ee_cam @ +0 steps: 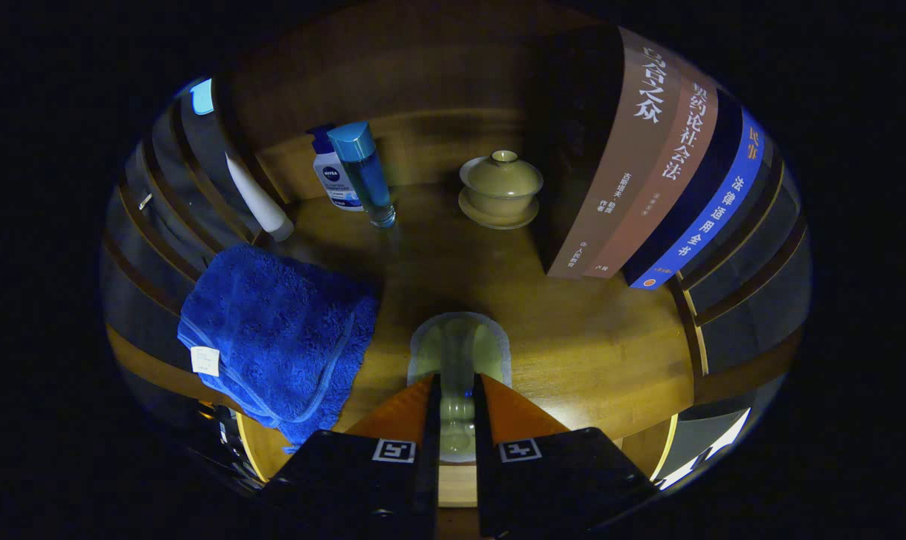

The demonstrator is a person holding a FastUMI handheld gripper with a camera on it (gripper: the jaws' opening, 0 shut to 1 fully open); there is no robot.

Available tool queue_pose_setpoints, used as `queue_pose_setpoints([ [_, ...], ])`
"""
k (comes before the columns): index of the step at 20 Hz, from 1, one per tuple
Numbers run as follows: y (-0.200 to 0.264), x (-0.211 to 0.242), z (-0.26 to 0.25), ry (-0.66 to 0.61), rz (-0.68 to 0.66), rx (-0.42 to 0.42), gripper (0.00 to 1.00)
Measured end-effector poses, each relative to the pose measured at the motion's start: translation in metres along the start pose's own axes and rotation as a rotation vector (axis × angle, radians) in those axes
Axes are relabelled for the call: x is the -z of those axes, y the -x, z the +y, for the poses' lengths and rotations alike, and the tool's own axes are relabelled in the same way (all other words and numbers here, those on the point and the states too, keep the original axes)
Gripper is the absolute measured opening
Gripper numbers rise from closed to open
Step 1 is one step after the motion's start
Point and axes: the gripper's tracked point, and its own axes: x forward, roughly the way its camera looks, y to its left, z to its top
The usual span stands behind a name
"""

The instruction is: Pull open the drawer, take out the items inside it, and place them on the countertop above the cabinet.

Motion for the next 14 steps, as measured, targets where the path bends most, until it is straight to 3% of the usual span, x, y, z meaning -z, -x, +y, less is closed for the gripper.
queue_pose_setpoints([
  [2,0.002,0.001,0.000,-0.004,-0.006,-0.008,0.27],
  [7,0.021,-0.005,0.004,-0.020,-0.096,-0.027,0.99],
  [11,0.046,0.001,0.010,-0.019,-0.201,-0.064,0.99],
  [14,0.083,0.010,0.024,-0.018,-0.323,-0.136,0.99],
])
